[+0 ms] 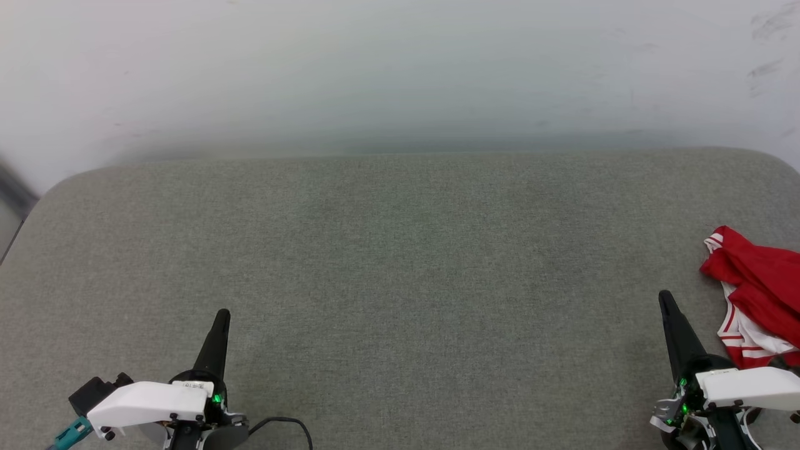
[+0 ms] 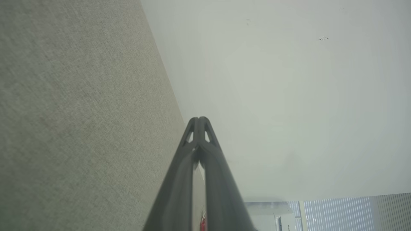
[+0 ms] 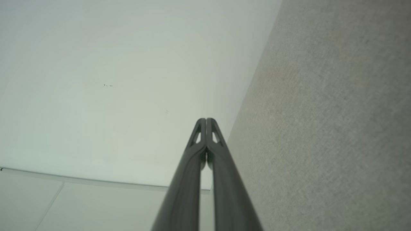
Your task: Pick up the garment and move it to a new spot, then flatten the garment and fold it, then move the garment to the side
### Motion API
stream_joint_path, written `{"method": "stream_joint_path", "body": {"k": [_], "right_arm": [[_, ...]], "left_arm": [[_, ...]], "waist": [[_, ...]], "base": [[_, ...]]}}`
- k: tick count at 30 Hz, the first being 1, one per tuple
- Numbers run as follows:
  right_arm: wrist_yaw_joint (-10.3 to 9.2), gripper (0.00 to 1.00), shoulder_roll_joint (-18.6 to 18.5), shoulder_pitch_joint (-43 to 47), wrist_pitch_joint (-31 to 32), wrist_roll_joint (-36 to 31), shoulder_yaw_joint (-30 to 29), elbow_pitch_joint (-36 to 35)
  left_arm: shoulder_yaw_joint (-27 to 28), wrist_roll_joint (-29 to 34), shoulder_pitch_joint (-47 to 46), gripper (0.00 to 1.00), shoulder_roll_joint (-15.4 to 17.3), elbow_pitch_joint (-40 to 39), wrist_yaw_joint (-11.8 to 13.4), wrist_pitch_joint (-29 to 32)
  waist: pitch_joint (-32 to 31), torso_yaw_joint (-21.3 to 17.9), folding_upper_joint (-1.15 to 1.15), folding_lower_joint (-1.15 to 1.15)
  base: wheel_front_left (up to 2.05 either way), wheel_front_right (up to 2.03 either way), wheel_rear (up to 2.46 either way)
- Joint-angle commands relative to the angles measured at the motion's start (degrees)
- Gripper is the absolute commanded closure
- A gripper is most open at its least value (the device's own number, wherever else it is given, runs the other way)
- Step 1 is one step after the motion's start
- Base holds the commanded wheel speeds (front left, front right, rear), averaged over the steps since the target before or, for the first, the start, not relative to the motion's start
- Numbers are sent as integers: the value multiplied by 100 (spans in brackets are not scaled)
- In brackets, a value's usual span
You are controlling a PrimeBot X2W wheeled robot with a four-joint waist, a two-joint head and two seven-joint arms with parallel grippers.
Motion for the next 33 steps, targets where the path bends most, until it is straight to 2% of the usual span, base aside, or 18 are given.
{"method": "stream_joint_path", "body": {"k": [1, 25, 33], "right_arm": [[0, 100, -23, -80, 32, 114, -15, -4], [0, 100, 2, -221, 306, 1077, -66, 120], [0, 100, 12, -217, 314, 1066, -76, 121]], "left_arm": [[15, -118, -122, 100, 7, -1, -24, 29], [101, -1136, -246, 100, 7, 109, -106, 284], [96, -1134, -248, 100, 7, 105, -110, 291]], "waist": [[-1, -2, 0, 0], [-25, -38, 0, 0], [-26, -39, 0, 0]], "base": [[0, 0, 0], [0, 0, 0], [0, 0, 0]]}}
